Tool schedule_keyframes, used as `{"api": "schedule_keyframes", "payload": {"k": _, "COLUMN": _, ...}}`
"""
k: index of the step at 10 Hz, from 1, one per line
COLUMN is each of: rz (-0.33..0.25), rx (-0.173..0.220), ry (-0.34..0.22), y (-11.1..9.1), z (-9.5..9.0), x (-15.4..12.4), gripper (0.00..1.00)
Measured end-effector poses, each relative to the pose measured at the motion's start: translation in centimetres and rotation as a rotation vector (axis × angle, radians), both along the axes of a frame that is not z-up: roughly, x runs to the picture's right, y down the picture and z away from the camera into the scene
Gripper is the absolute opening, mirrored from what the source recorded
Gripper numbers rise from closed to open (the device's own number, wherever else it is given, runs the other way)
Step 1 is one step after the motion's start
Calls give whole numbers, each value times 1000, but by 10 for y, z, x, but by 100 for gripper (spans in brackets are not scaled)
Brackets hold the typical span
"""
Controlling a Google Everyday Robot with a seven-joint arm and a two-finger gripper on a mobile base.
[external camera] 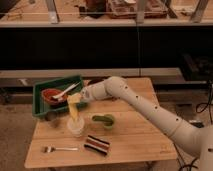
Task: Place banana in paper cup
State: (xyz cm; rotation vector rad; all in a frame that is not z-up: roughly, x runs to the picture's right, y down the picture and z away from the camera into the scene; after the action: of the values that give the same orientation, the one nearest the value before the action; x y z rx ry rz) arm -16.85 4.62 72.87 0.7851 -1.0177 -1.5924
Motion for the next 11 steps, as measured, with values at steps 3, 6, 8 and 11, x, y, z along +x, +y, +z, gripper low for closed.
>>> {"api": "schedule_keyframes", "payload": {"k": 3, "rz": -24, "rx": 21, "ry": -13, "y": 9, "z": 3, "x": -4, "gripper": 0}}
{"api": "schedule_keyframes", "payload": {"k": 6, "rz": -52, "rx": 26, "ry": -37, "y": 19, "z": 10, "x": -10, "gripper": 5}}
{"api": "schedule_keyframes", "payload": {"k": 8, "rz": -72, "rx": 24, "ry": -53, "y": 23, "z": 13, "x": -14, "gripper": 26}}
{"api": "schedule_keyframes", "payload": {"k": 11, "rz": -86, "rx": 23, "ry": -64, "y": 26, "z": 14, "x": -18, "gripper": 55}}
